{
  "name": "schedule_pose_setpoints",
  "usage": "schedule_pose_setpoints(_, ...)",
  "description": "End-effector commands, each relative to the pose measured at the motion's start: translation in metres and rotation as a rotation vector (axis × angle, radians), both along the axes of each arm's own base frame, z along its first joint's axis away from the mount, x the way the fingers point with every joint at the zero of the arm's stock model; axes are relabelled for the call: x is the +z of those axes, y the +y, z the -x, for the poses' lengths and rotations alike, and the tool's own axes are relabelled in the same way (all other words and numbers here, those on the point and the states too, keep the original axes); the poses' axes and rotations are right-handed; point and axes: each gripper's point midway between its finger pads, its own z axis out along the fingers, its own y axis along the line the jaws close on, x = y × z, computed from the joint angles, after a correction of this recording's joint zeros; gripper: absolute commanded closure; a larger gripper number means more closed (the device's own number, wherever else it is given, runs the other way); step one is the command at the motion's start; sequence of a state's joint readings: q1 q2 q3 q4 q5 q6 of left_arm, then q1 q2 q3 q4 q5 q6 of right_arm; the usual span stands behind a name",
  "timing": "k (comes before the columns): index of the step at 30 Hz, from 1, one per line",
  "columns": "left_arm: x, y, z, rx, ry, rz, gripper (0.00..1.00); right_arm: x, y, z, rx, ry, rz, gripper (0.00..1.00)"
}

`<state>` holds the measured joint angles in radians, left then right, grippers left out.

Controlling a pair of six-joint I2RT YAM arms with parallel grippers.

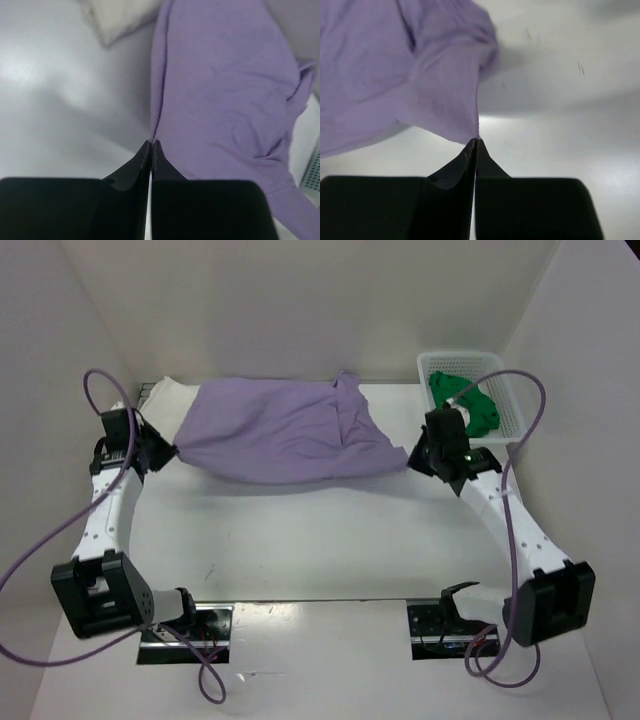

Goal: Fold and stack the t-shirts
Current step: Flatten out the tshirt

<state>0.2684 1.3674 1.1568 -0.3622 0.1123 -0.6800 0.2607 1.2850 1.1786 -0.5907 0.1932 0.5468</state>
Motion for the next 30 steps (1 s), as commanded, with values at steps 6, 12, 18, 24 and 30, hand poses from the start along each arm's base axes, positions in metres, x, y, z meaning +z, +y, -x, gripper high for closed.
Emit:
schedule_pose_setpoints(6,-0.032,0.0,0.112,0.08,0.194,-0.107,1.0,0.002,0.01,0.116,0.043,0.1,-0.229,1.0)
schedule_pose_setpoints(12,-0.021,-0.014,0.131,0.021,0.25,-0.119,1.0,0.013,0.004,0.158,0.045,0.152,-0.25,1.0)
schedule_pose_setpoints(18,-0.022,-0.016,0.111,-0.011,0.208,-0.109,1.0,-0.015,0.013,0.148,0.052,0.236,-0.262,1.0)
schedule_pose_setpoints(24,-0.057,-0.004,0.066,0.009,0.223,-0.097,1.0,-0.006,0.024,0.057,0.05,0.119,-0.211,1.0)
schedule_pose_setpoints(30,0.035,-0.008,0.032,-0.014,0.034,-0.108,1.0,0.112,0.013,0.0,0.01,-0.177,-0.15,1.0)
